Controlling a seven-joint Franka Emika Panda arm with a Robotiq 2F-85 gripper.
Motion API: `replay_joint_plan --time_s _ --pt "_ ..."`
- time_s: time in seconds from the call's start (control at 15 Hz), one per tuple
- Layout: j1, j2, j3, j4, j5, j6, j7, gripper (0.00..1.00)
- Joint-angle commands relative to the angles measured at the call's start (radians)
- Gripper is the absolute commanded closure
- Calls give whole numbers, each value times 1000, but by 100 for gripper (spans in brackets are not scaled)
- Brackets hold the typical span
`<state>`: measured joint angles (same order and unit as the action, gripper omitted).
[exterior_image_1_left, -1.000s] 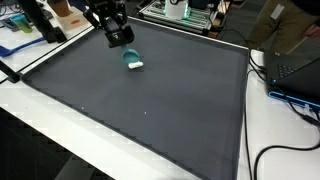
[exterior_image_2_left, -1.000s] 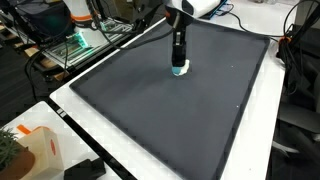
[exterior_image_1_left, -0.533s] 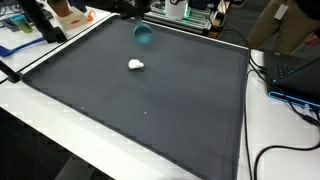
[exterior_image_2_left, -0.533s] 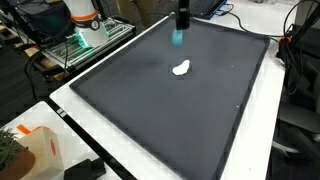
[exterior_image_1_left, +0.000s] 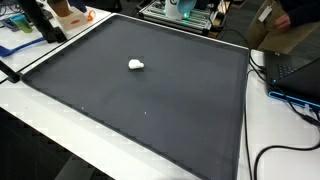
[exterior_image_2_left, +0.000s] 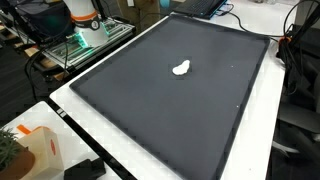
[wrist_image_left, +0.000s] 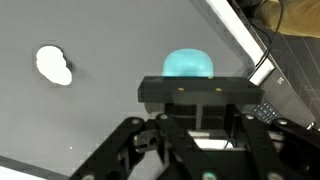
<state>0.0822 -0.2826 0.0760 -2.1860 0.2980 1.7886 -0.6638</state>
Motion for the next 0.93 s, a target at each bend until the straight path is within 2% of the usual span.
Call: replay_joint_plan --time_s 0.0,0.07,0.4,0.6,0.67,0.73,0.87 --pt "23 1 -23 -2 -6 0 6 52" --pt "21 13 -18 0 -24 -8 22 77" --pt "27 38 -32 -11 78 -84 105 77" --pt "27 28 -33 -28 167 -55 158 77" --pt "27 22 -31 -31 164 -42 167 27" --pt "26 18 -31 -31 167 -36 171 27" --pt "20 -3 -17 -47 108 36 189 13"
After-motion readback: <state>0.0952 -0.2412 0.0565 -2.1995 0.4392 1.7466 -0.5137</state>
